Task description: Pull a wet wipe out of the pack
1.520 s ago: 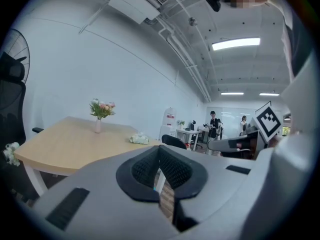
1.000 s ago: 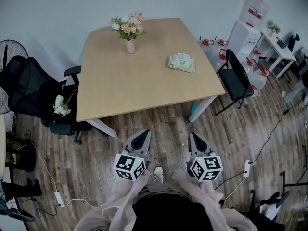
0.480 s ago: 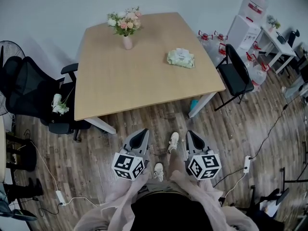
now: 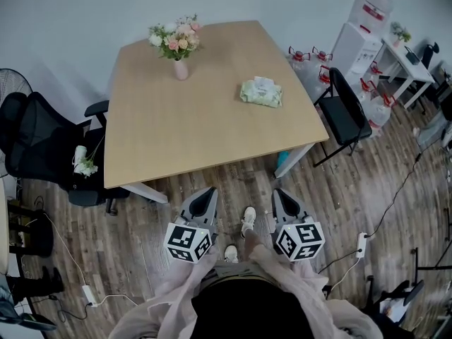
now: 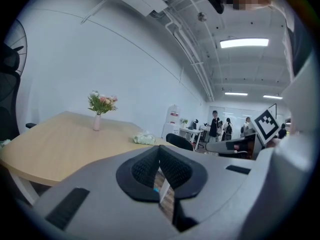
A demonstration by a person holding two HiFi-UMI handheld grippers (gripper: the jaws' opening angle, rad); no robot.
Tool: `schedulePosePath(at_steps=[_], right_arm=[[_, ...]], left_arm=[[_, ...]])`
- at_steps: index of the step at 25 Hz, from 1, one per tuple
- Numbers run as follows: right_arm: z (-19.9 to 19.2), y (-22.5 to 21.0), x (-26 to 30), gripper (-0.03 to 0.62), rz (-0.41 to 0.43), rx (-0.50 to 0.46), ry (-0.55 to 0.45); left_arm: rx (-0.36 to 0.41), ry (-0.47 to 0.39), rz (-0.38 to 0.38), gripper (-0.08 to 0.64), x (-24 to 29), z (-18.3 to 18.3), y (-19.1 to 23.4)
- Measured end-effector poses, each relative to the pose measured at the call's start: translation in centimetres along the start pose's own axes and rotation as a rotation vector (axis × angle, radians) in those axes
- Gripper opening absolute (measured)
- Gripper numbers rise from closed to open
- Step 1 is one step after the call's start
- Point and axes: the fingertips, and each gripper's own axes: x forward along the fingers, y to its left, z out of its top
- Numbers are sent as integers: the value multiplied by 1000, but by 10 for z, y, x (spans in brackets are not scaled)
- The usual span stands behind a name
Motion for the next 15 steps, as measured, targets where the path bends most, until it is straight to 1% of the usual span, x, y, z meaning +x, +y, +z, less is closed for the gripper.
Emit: schedulePosePath(at_steps=[9,15], right_arm=[[25,-31,44,11,9,5,1],[35,-46,73,11,18,14,18]], left_arm=[[12,-7,20,11,52,19,20],[6,10,25,11,83,25,31]])
